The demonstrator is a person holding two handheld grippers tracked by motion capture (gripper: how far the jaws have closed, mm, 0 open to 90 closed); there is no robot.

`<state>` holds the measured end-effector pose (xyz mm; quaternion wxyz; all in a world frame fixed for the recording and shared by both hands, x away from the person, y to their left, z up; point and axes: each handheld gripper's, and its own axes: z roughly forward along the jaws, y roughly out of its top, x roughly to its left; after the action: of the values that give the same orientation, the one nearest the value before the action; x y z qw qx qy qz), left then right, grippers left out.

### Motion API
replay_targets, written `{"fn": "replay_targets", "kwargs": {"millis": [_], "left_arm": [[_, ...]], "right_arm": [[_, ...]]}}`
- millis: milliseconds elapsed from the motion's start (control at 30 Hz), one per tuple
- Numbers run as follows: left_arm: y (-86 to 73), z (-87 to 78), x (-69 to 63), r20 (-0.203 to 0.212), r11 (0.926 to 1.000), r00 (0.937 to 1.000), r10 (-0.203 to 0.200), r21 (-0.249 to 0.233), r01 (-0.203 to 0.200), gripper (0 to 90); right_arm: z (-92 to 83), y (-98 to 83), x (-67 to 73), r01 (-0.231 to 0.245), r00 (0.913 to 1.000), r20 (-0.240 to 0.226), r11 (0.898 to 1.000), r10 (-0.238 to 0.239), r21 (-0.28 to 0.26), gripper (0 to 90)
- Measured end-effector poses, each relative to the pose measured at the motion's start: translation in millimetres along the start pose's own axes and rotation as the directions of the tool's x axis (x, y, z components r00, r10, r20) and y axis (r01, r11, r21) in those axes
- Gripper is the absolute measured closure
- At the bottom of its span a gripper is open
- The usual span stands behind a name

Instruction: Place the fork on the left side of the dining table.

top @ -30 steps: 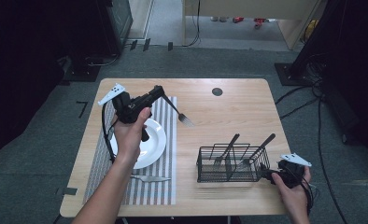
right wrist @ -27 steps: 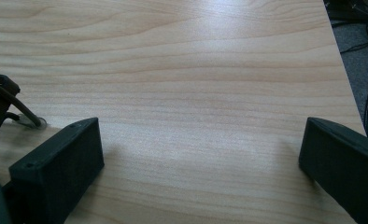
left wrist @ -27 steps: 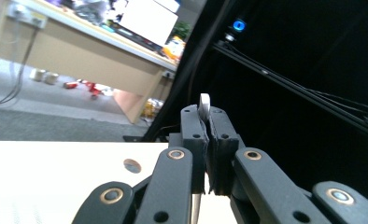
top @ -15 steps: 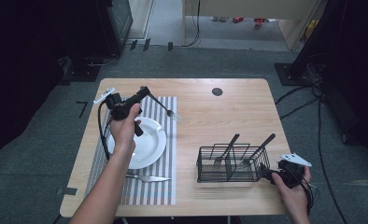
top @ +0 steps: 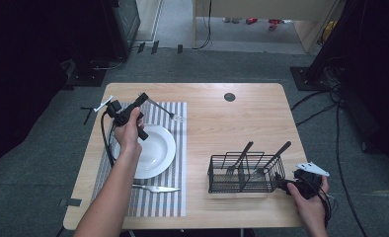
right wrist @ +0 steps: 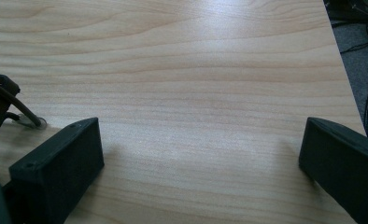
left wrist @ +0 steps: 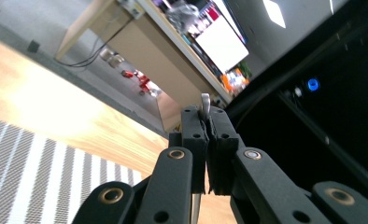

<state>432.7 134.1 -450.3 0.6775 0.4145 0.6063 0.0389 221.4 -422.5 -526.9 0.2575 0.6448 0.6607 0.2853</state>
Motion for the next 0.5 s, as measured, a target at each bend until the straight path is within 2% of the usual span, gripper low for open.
{"fn": "replay_targets", "kwargs": {"millis": [133, 200, 333, 433, 500], "left_arm": [[-0.5, 2.3, 16.3, -0.051, 0.9987, 0.9983, -0.03, -0.044, 0.027, 89.0], [-1.1, 3.2, 22.8, -0.072, 0.9976, 0.997, -0.029, -0.064, 0.024, 88.9], [-3.8, 6.2, 34.2, -0.096, 0.9934, 0.9933, -0.064, -0.101, 0.055, 88.8], [-6.0, 8.8, 42.4, -0.101, 0.9884, 0.9894, -0.104, -0.121, 0.092, 88.8], [-7.2, 11.0, 45.9, -0.109, 0.9864, 0.9878, -0.112, -0.133, 0.097, 88.8]], "right_arm": [[0.0, 0.0, 0.0, 0.0, 1.0, 0.0, 1.0, 0.0, 0.0, 0.0], [0.0, 0.0, 0.0, 0.0, 1.0, 0.0, 1.0, 0.0, 0.0, 0.0], [0.0, 0.0, 0.0, 0.0, 1.0, 0.0, 1.0, 0.0, 0.0, 0.0], [0.0, 0.0, 0.0, 0.0, 1.0, 0.0, 1.0, 0.0, 0.0, 0.0], [0.0, 0.0, 0.0, 0.0, 1.0, 0.0, 1.0, 0.0, 0.0, 0.0]]}}
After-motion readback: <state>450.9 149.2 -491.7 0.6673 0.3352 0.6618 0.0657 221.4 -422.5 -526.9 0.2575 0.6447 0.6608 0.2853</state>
